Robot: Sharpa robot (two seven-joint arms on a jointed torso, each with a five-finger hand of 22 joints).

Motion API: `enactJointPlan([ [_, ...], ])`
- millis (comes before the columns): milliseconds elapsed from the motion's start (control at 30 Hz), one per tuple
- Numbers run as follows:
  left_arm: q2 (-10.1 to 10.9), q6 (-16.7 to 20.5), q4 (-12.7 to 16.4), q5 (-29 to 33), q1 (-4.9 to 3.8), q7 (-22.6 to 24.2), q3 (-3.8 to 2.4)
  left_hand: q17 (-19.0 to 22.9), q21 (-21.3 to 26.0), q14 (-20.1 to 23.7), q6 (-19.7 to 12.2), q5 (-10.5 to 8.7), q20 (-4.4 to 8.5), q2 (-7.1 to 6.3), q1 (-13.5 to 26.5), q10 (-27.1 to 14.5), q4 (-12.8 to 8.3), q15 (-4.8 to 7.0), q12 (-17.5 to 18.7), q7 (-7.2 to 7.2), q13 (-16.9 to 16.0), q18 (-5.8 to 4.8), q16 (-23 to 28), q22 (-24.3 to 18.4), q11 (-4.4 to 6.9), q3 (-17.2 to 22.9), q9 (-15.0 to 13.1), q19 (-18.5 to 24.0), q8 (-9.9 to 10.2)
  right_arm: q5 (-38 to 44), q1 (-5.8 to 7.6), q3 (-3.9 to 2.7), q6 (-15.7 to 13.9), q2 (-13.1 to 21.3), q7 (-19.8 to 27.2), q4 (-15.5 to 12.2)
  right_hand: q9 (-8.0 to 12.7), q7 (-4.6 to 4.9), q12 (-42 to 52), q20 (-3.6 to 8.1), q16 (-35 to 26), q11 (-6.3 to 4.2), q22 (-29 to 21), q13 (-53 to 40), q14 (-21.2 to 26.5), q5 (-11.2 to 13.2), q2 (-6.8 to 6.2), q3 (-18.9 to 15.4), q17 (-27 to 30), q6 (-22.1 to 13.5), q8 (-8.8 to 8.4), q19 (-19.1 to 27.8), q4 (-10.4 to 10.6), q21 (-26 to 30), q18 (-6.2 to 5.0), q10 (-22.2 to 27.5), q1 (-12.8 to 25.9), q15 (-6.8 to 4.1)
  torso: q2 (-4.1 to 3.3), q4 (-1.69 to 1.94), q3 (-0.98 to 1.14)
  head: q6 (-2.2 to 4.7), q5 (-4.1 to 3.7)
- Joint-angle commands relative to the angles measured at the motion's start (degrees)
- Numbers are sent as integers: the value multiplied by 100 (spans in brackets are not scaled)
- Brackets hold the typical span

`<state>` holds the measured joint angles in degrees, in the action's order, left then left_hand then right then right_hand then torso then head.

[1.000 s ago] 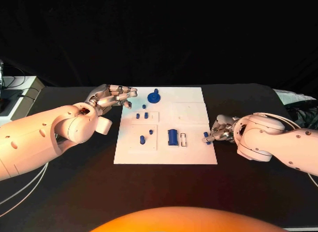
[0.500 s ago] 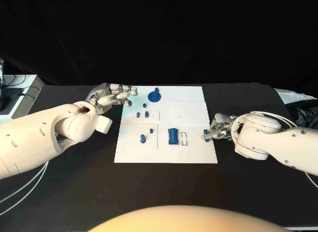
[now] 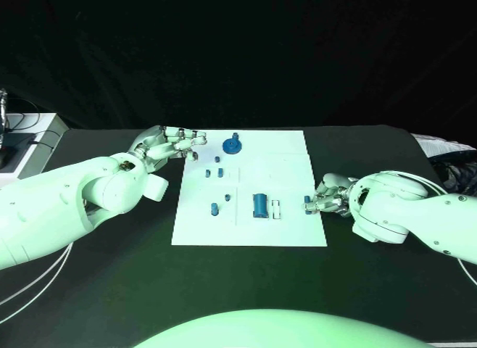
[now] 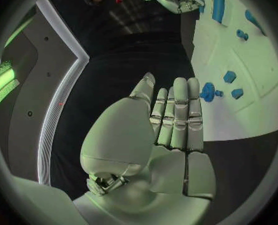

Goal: Assemble the parts on the task board

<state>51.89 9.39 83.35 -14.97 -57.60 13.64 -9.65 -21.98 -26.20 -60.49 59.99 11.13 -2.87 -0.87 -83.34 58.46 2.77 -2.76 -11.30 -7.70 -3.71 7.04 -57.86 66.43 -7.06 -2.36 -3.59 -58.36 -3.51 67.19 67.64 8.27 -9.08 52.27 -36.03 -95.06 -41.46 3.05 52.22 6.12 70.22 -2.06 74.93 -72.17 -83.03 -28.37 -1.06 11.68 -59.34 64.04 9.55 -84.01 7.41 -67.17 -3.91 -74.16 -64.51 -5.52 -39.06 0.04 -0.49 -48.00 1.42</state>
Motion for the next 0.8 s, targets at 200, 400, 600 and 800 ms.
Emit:
enactJointPlan([
  [200, 2, -88, 18, -7, 1, 15, -4, 9, 24, 30, -28, -8, -18, 48, 21, -27, 19, 4, -30, 2, 5, 5, -21, 5, 19, -11, -8, -12, -22, -744, 86, 25, -126, 68, 271, -173, 106, -30, -19, 20, -23, -22, 921, 6, 11, -45, -1, 1600, 1, -53, 51, -247, -1620, 11, 36, -35, 58, -8, 0, 0, -2, 3, 4],
  [400, 8, -89, 23, -7, 1, 10, -3, 10, 29, 30, -27, -8, -20, 50, 13, -31, 16, 3, -29, -1, 4, 8, -23, 12, 17, -15, -8, -16, -23, -798, 151, 22, -175, 88, 284, -253, 98, -29, -19, 21, -25, -23, 922, 11, 11, -67, -4, 1603, 3, -44, 55, -248, -1646, 6, 36, -41, 51, -10, -1, 2, -4, 11, 6],
  [600, 13, -96, 26, -7, 1, 5, -3, 10, 29, 30, -27, -8, -20, 50, 13, -31, 16, 3, -29, -1, 4, 8, -23, 12, 17, -15, -8, -16, -23, -804, 174, 21, -187, 79, 288, -363, 95, -27, -20, 22, -25, -24, 923, 15, 10, -78, 3, 1613, 2, -41, 54, -249, -1667, 1, 36, -44, 42, -11, -5, 2, -1, 1, 12],
  [800, 15, -101, 32, -7, 1, 3, -3, 10, 29, 30, -27, -8, -20, 50, 13, -31, 16, 3, -29, -1, 4, 8, -23, 12, 17, -15, -8, -16, -23, -782, 178, 21, -200, 37, 287, -444, 95, -27, -18, 23, -22, -24, 922, 15, 8, -82, 7, 1619, -2, -36, 54, -248, -1678, 2, 36, -46, 39, -11, -3, -1, -2, -2, 12],
])
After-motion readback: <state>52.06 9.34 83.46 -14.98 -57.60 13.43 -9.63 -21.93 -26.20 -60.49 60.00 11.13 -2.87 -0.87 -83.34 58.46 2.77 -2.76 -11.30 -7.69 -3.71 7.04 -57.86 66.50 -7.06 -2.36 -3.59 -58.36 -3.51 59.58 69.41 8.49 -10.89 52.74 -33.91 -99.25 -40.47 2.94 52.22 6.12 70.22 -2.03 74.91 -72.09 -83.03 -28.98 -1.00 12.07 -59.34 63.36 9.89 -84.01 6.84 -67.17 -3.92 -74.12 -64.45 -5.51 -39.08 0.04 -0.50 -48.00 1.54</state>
